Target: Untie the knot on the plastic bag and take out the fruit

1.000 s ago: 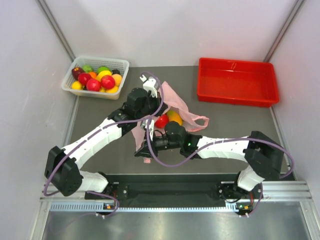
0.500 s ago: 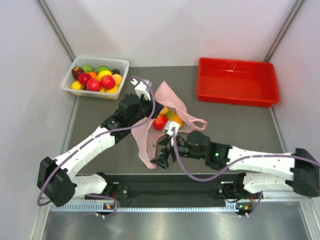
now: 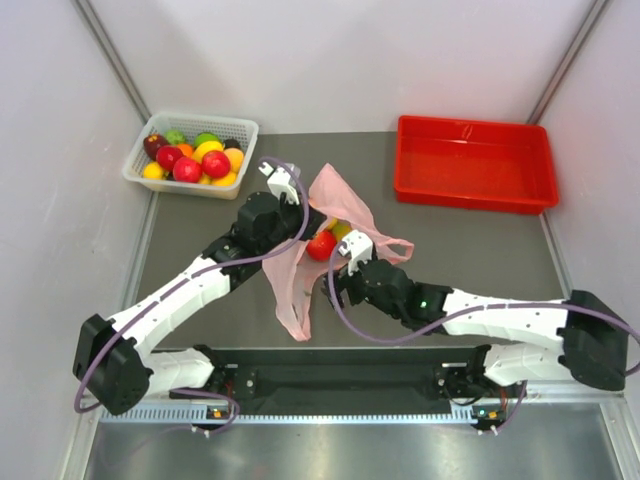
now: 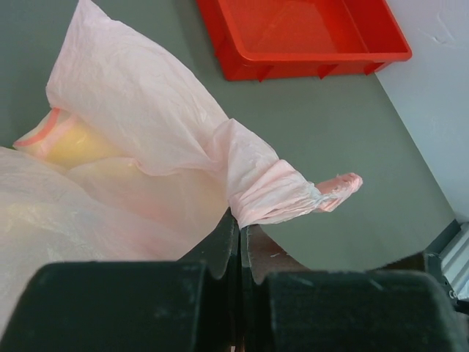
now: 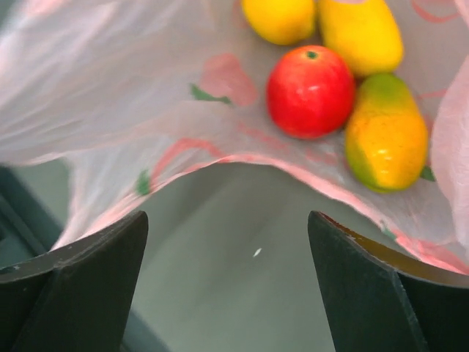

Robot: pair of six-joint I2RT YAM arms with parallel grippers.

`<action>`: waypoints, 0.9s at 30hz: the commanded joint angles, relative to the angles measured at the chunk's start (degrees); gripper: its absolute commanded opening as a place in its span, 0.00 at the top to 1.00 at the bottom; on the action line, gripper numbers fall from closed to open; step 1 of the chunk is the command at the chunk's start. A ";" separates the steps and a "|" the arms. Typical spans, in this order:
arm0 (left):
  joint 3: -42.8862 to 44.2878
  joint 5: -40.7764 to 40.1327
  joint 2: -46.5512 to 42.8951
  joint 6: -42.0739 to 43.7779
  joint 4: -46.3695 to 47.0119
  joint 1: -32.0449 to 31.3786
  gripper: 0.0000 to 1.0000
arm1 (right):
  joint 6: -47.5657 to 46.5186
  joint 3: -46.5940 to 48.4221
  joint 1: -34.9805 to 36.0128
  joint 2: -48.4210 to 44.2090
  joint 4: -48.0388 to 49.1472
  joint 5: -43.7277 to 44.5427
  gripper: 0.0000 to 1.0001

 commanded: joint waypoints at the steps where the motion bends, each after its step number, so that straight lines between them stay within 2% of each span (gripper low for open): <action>1: 1.71 -3.76 0.26 -0.99 3.31 0.19 1.00 | 0.19 3.79 -2.84 4.98 7.93 3.30 0.13; 4: 2.24 -4.39 0.44 -1.51 3.49 0.28 1.00 | 0.11 6.16 -5.48 10.95 10.76 2.33 0.16; 15: 2.60 -4.83 0.79 -2.48 3.84 0.28 1.00 | 1.24 15.40 -10.14 29.17 22.62 7.16 0.08; 21: 2.86 -4.57 1.14 -2.83 3.84 0.63 1.00 | 2.74 19.35 -11.55 37.16 22.72 4.97 0.06; 27: 1.81 -4.57 0.97 -3.54 4.45 1.42 1.00 | 4.59 19.18 -11.73 41.39 23.95 3.74 0.04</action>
